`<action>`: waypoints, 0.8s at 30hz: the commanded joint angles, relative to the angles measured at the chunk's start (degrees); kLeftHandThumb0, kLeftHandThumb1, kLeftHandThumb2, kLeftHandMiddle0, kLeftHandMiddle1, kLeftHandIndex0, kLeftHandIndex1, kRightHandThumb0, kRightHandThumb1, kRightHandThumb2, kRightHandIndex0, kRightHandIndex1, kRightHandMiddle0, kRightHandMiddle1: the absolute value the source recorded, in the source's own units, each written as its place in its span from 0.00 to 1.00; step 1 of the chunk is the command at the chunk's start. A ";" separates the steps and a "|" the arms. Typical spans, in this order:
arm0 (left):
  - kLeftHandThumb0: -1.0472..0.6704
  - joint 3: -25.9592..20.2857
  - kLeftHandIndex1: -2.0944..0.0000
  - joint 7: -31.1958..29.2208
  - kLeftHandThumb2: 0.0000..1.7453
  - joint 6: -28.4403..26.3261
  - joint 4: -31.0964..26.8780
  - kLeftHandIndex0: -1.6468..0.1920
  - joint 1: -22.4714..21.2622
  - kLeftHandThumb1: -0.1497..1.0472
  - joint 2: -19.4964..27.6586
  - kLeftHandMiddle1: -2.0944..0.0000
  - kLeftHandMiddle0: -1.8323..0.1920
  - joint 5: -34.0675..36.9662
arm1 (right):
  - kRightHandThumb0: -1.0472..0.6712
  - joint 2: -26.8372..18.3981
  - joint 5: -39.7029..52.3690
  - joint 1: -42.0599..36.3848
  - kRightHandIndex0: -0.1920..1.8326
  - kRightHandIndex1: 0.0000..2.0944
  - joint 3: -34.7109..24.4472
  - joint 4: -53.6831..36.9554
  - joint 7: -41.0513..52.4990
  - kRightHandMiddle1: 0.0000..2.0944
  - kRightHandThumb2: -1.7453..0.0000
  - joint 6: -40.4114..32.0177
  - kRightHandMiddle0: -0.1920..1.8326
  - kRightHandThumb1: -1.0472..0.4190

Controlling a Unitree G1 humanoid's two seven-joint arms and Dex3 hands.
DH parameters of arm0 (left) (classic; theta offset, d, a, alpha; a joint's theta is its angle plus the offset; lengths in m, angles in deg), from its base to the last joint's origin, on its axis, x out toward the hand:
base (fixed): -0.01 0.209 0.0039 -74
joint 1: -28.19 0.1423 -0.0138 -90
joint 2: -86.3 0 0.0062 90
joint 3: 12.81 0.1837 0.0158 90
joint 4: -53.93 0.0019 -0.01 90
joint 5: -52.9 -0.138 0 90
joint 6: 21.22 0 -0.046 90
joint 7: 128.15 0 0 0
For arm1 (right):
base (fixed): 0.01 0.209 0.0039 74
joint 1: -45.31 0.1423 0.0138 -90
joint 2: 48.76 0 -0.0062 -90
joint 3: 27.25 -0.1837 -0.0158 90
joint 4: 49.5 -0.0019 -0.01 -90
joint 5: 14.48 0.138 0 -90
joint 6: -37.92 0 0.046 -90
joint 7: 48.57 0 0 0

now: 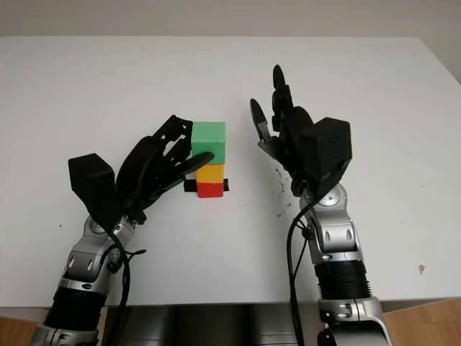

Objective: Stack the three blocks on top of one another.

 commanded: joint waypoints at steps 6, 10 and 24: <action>0.19 0.61 0.65 -3.05 0.03 2.58 0.77 0.94 0.70 0.99 1.23 0.98 0.96 -0.14 | 0.23 -0.21 0.21 -0.06 0.00 0.00 -0.27 -0.82 0.09 0.00 0.66 0.35 0.00 0.00; 0.19 0.71 0.82 -4.74 0.03 3.64 0.83 0.91 0.88 0.98 1.77 0.98 0.99 0.12 | 0.23 -0.20 0.28 -0.02 0.00 0.00 -0.37 -0.64 0.09 0.00 0.66 0.55 0.00 0.00; 0.12 -0.06 0.96 -8.45 0.04 6.94 0.58 0.95 2.32 0.98 2.29 1.00 1.00 2.43 | 0.22 -0.37 0.17 0.03 0.00 0.00 -0.44 -0.56 0.32 0.00 0.67 0.40 0.00 0.00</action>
